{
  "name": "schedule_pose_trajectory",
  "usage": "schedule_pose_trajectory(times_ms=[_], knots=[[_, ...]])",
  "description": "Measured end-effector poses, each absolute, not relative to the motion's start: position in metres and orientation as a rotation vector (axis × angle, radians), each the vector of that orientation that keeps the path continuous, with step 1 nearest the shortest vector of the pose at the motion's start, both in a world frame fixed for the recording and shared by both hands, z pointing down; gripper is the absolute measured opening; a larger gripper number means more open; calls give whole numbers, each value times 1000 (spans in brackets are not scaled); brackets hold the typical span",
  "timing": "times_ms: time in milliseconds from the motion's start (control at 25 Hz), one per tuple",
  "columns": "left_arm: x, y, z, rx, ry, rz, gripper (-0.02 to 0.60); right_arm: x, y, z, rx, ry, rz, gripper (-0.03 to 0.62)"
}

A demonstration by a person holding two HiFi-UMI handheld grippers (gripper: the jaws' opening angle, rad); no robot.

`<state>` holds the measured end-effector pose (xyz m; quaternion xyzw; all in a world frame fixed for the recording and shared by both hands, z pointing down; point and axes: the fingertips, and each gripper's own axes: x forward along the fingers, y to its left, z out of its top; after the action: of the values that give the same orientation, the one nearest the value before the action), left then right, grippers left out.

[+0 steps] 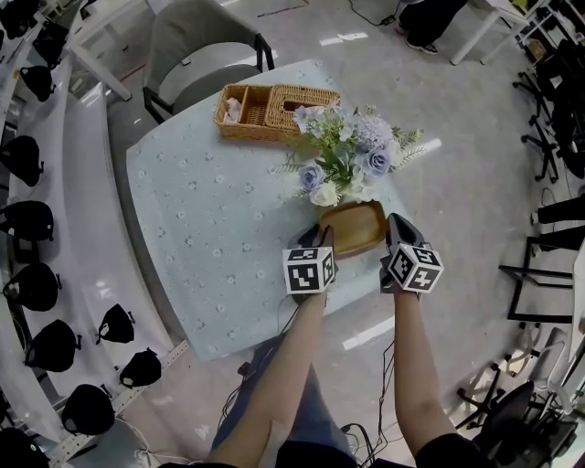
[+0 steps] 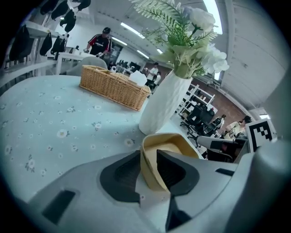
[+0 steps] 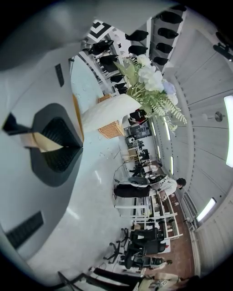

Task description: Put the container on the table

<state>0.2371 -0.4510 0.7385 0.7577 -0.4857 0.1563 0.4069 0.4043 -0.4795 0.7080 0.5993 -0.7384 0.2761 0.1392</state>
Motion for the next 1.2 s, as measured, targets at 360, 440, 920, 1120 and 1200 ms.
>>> schedule_pose_trajectory(times_ms=[360,440,920,1120,1200], knots=[[229,-450,732,1919,-1240,374,92,405,-480,698,1759,-2145,782,-2],[228,-449,728,1926,-1242,369,92,404,-478,695,1765,-2149,779,-2],[217,-422,612,2206,-1254,209,63,386,-447,587,1998,-2278,712,-2],[177,-400,532,2317,-1360,106,26,355,-427,505,2032,-2403,564,-2],[152,-394,500,2352,-1429,61,23,336,-420,469,2008,-2471,463,-2]])
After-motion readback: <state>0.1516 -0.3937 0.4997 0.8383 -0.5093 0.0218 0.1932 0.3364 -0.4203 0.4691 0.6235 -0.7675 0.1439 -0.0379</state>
